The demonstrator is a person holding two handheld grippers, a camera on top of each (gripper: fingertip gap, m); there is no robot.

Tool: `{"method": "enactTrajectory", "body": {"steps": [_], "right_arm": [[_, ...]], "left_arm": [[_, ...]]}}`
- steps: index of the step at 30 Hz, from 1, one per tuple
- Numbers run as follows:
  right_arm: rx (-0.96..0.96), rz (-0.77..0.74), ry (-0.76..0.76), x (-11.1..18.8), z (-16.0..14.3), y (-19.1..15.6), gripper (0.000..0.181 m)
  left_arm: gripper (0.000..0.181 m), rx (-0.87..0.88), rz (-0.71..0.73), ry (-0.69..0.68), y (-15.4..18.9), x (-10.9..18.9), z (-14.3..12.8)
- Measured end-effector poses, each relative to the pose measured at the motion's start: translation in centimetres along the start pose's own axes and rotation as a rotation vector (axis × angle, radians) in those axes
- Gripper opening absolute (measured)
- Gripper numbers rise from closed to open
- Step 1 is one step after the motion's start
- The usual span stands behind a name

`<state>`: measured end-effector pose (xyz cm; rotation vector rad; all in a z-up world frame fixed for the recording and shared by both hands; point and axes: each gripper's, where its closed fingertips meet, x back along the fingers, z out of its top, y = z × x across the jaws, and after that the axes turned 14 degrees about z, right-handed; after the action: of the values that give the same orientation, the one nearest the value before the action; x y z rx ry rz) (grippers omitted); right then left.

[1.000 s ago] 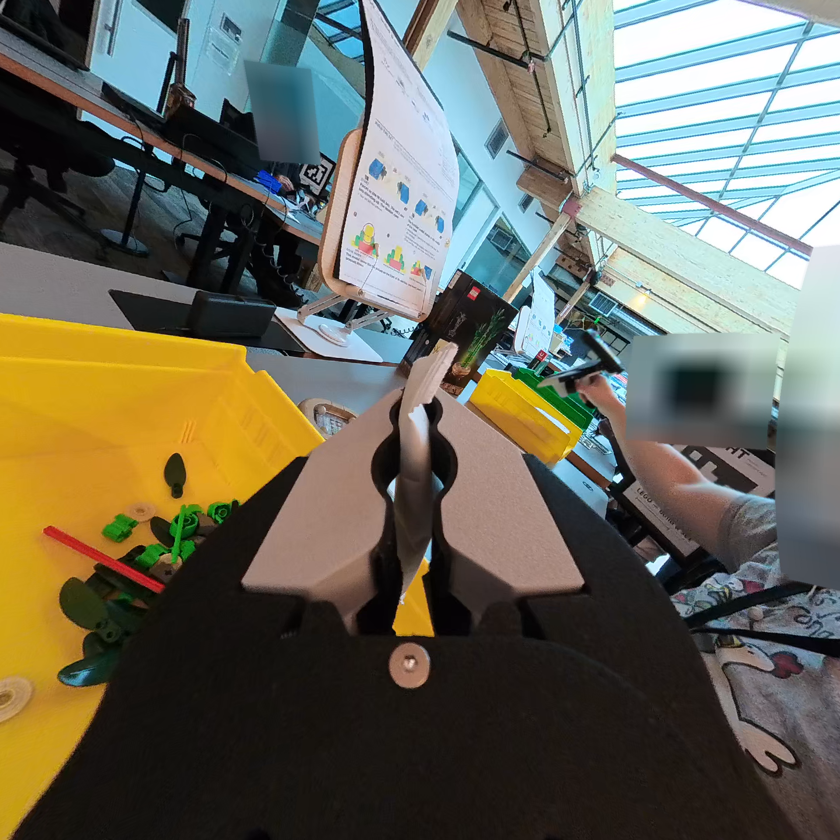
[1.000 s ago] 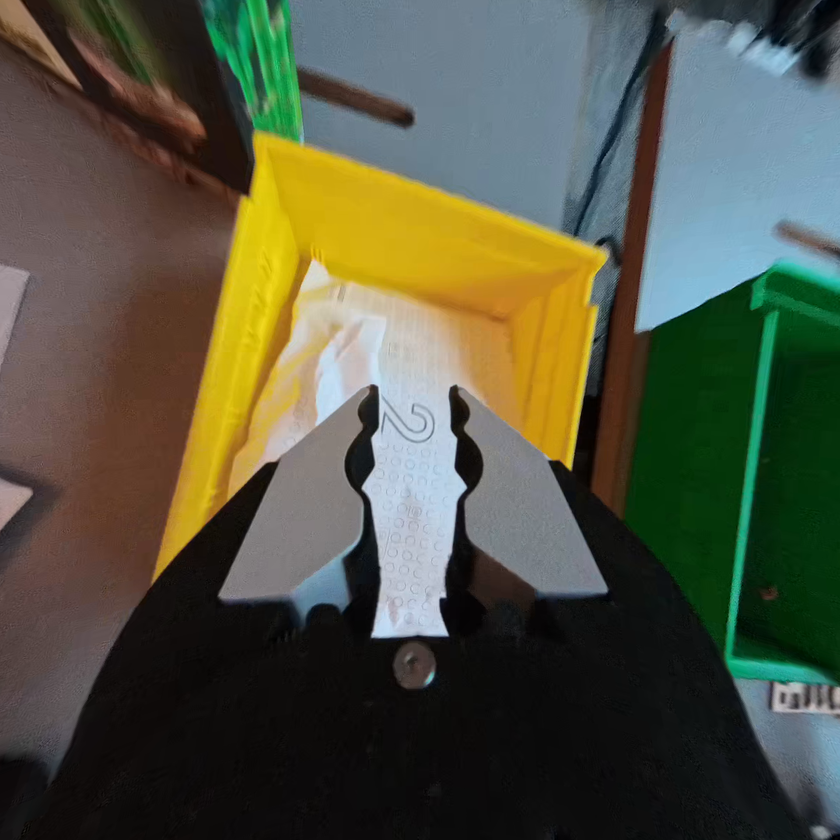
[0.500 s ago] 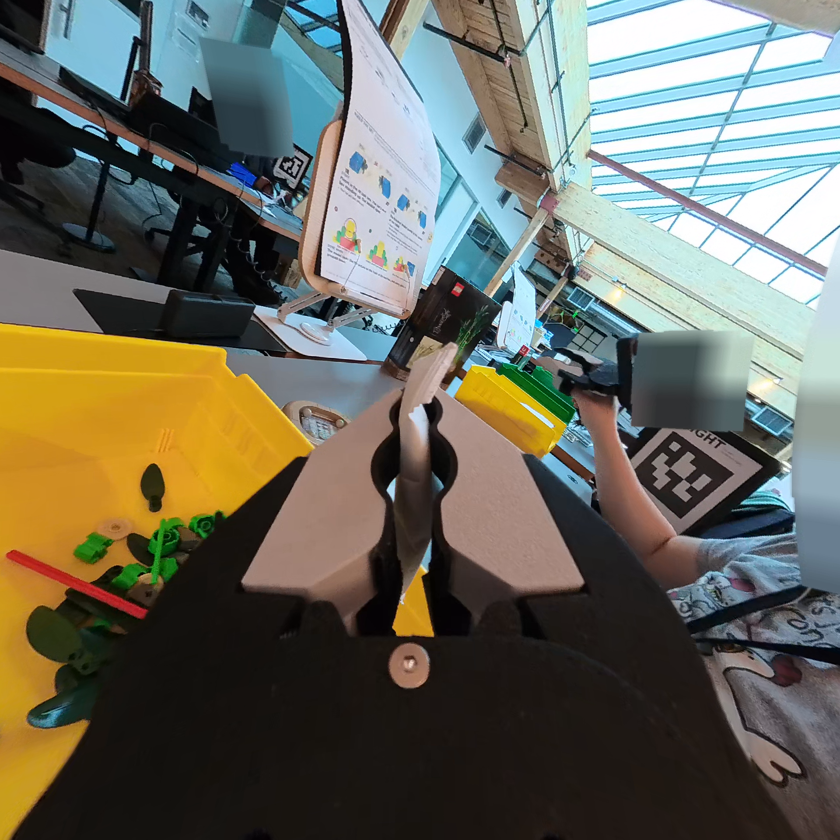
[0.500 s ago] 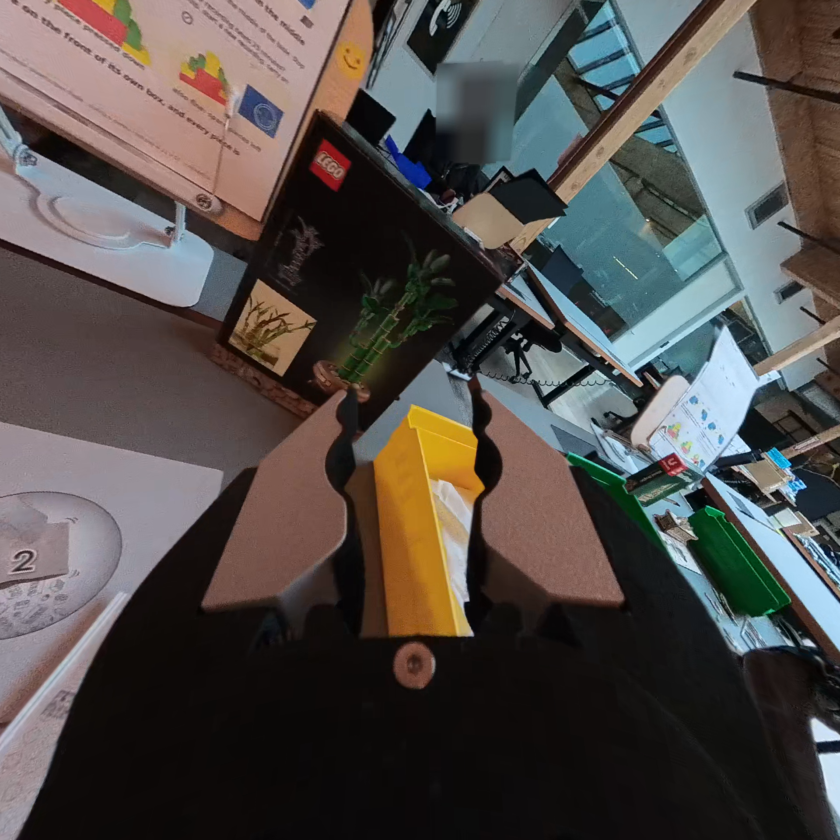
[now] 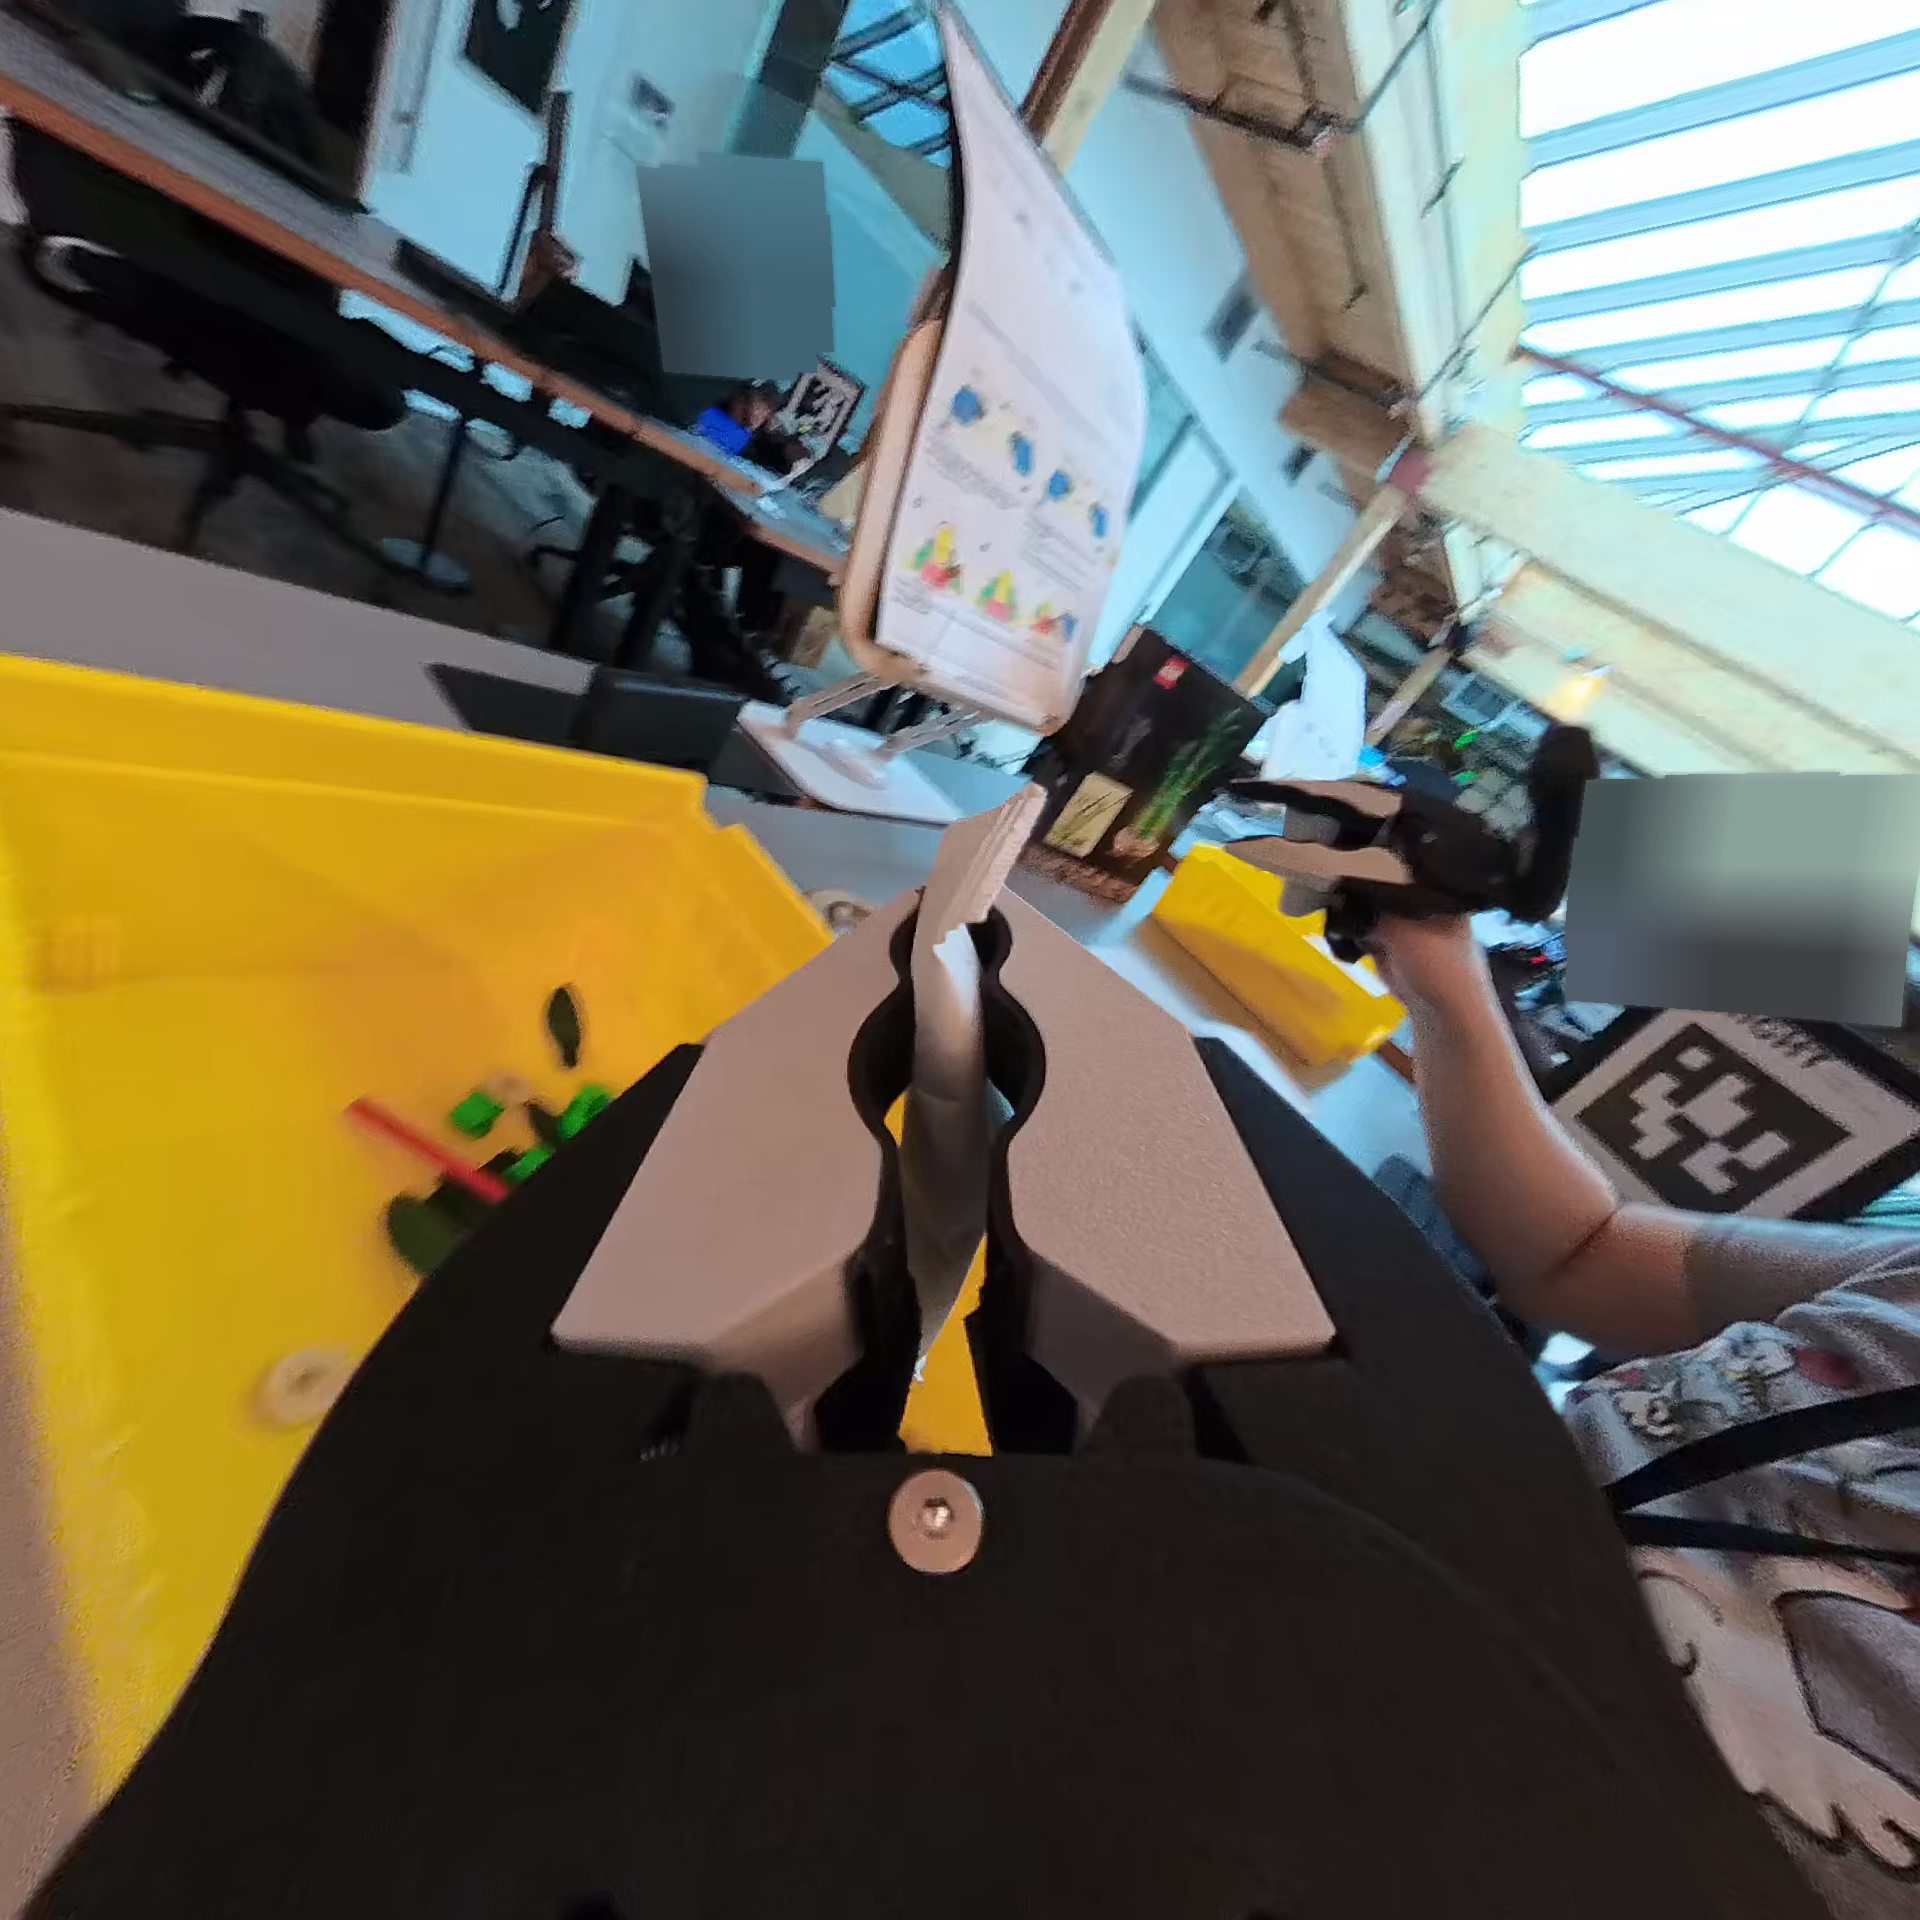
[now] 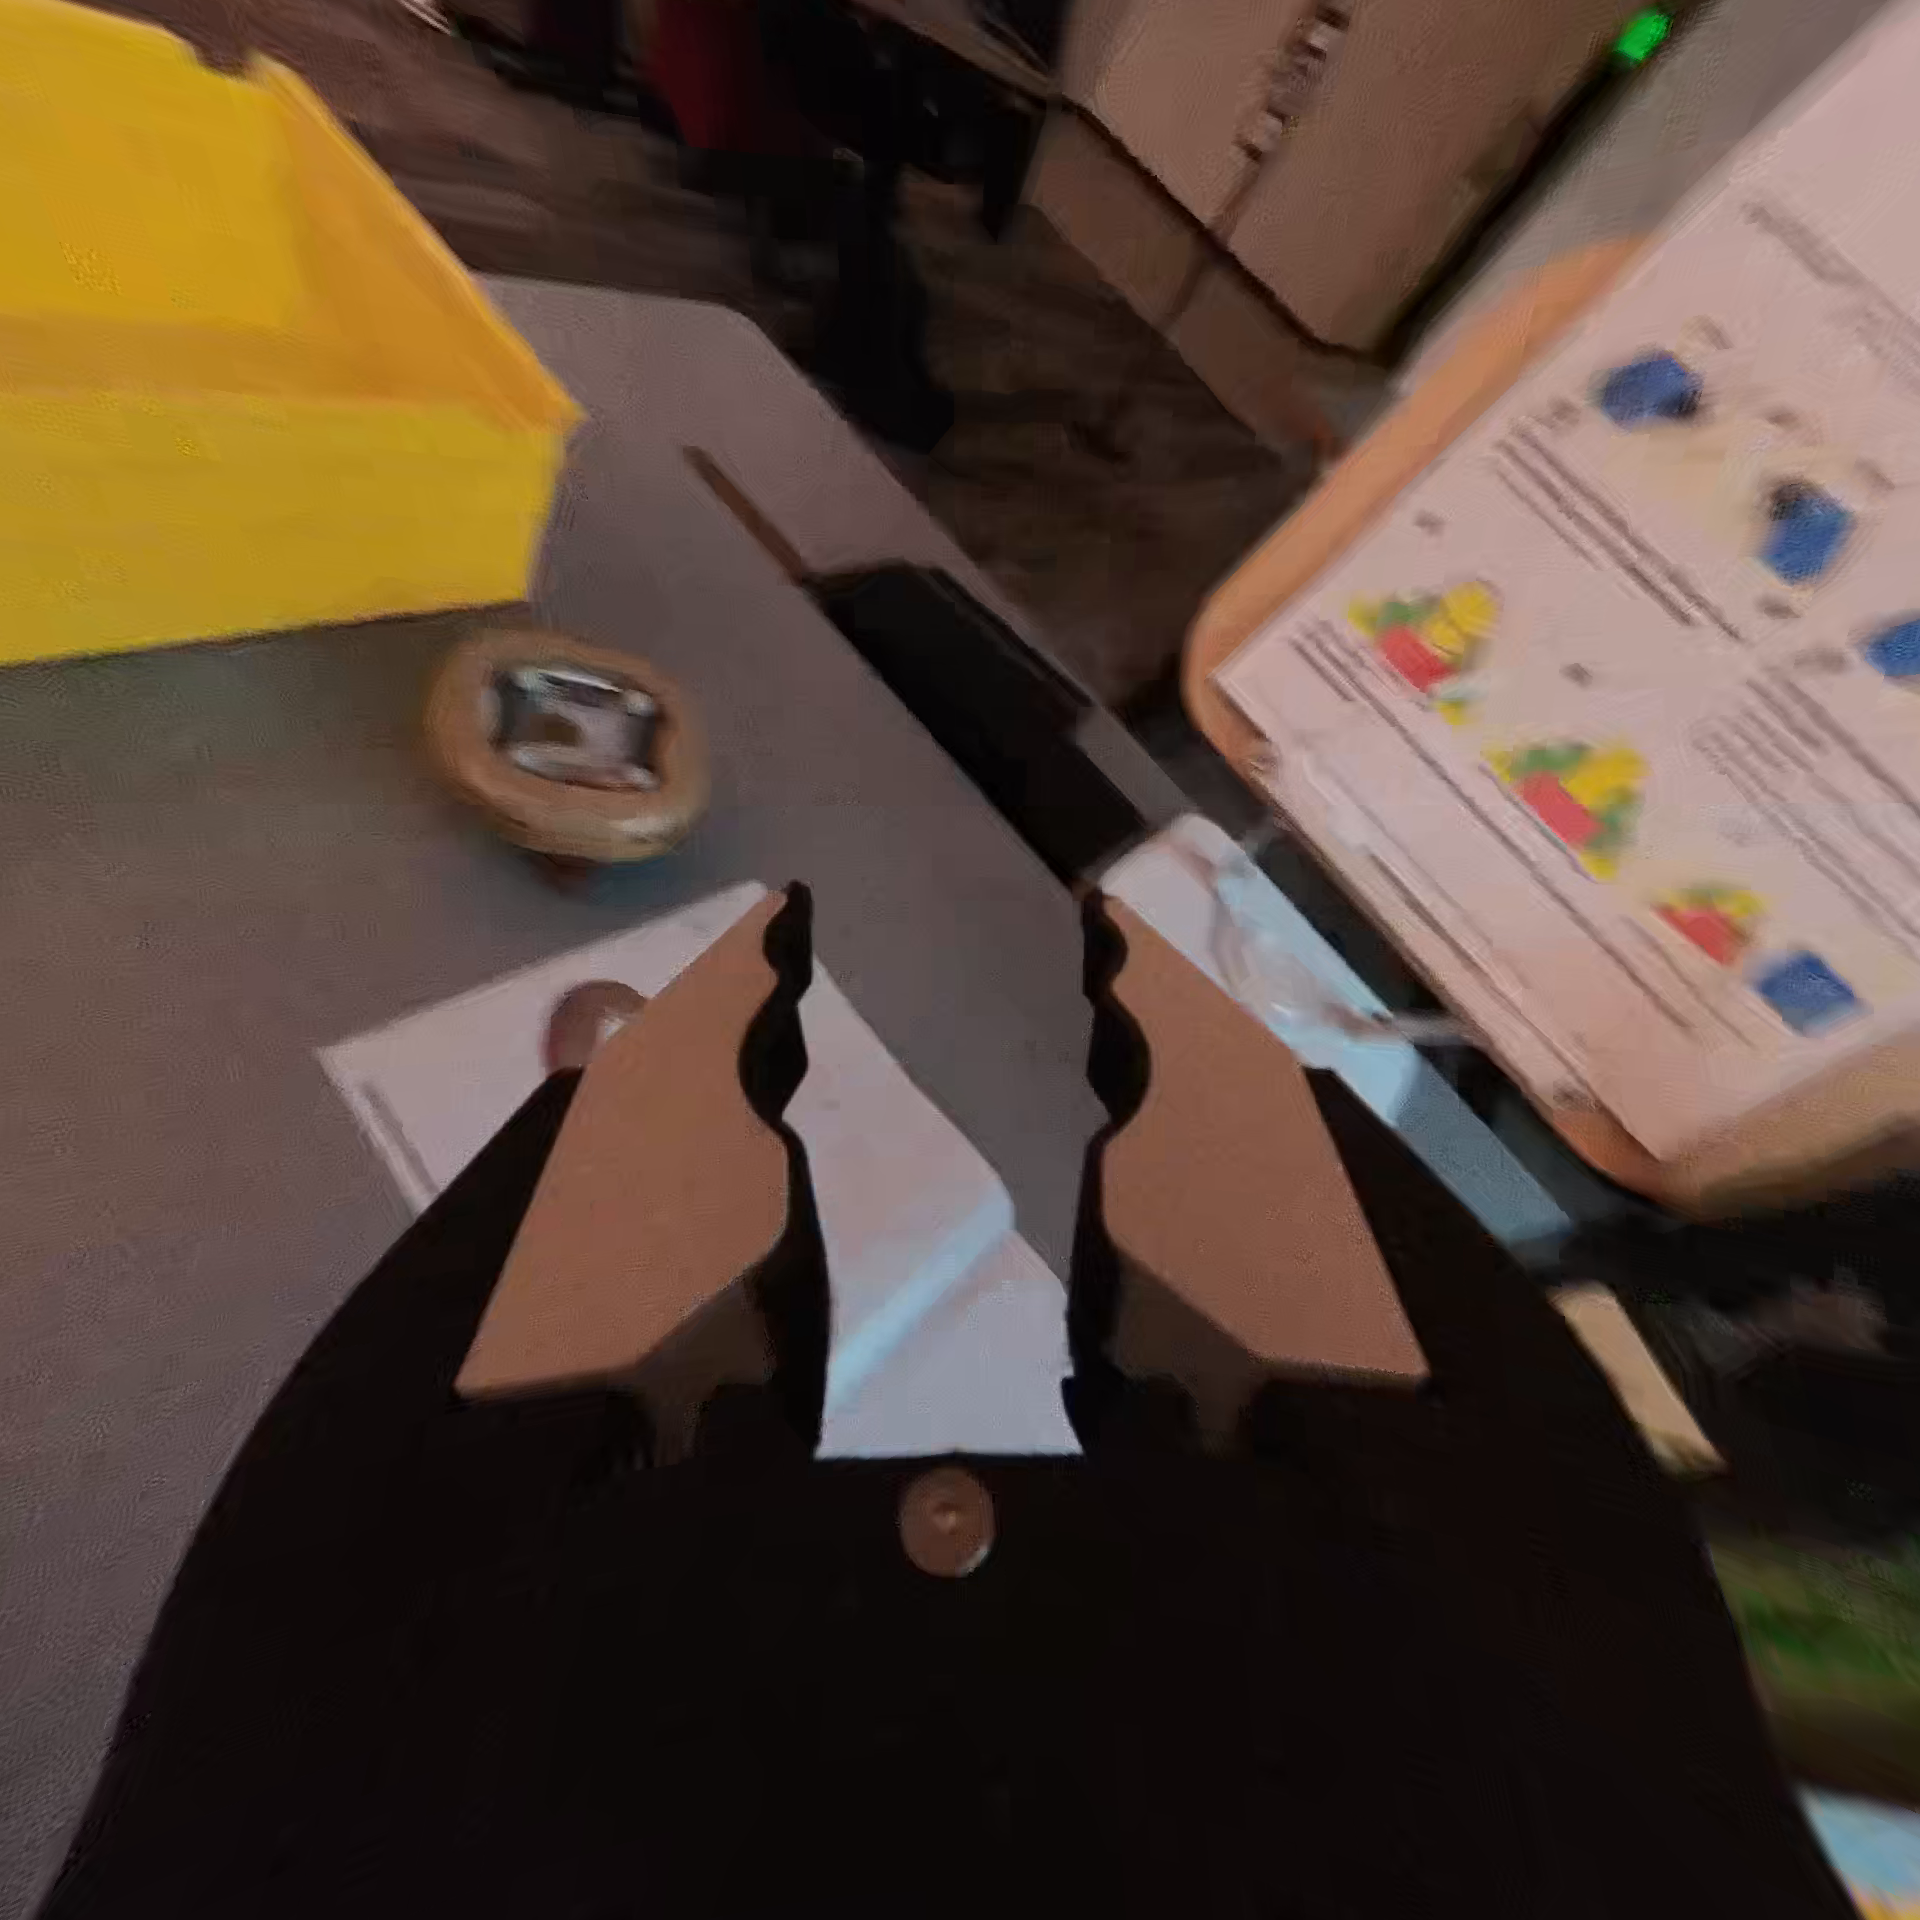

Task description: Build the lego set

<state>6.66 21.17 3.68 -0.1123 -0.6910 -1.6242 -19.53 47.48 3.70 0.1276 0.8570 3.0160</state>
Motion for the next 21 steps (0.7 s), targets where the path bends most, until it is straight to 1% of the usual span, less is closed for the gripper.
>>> {"method": "enactTrajectory", "body": {"steps": [2,3,4,6,8,9,10,11,13,14,16,18,21], "right_arm": [[0.032,0.288,0.097,-3.7,4.3,-6.5,0.051],[0.057,0.439,0.135,-5.2,6.5,-9.8,0.052],[0.082,0.558,0.171,-6.4,8.6,-12.6,0.052],[0.156,0.735,0.240,-8.6,12.7,-17.0,0.056],[0.134,0.924,0.279,-10.8,16.5,-20.7,0.053],[0.120,0.979,0.285,-12.2,18.2,-21.8,0.053],[0.123,1.004,0.280,-13.9,19.6,-22.5,0.049],[0.154,1.037,0.267,-15.3,20.7,-23.3,0.041],[0.204,1.095,0.219,-17.9,21.9,-24.7,0.037],[0.220,1.106,0.187,-19.1,22.3,-25.2,0.028],[0.254,1.156,0.120,-20.6,22.4,-26.6,0.022],[0.269,1.158,0.062,-22.0,22.1,-27.3,0.017],[0.212,1.171,0.001,-23.3,21.9,-27.9,0.013]], "left_arm": [[0.003,-0.022,0.041,-0.021,-0.8,0.5,-0.3],[0.003,-0.032,0.055,-0.032,-1.1,0.7,-0.4],[0.003,-0.041,0.066,-0.044,-1.3,0.9,-0.4],[0.003,-0.059,0.087,-0.078,-1.9,0.9,-0.6],[0.003,-0.070,0.096,-0.121,-2.4,0.7,-1.0],[0.003,-0.074,0.102,-0.148,-2.7,0.4,-1.3],[0.003,-0.079,0.112,-0.175,-3.1,0.2,-1.7],[0.003,-0.096,0.120,-0.203,-3.4,0.0,-2.1],[0.003,-0.128,0.143,-0.258,-4.0,-0.4,-2.8],[0.002,-0.144,0.154,-0.282,-4.3,-0.6,-3.1],[0.003,-0.174,0.173,-0.321,-4.8,-0.8,-3.6],[0.002,-0.191,0.177,-0.346,-5.0,-1.0,-3.8],[0.003,-0.223,0.210,-0.384,-6.1,-1.1,-4.1]]}}
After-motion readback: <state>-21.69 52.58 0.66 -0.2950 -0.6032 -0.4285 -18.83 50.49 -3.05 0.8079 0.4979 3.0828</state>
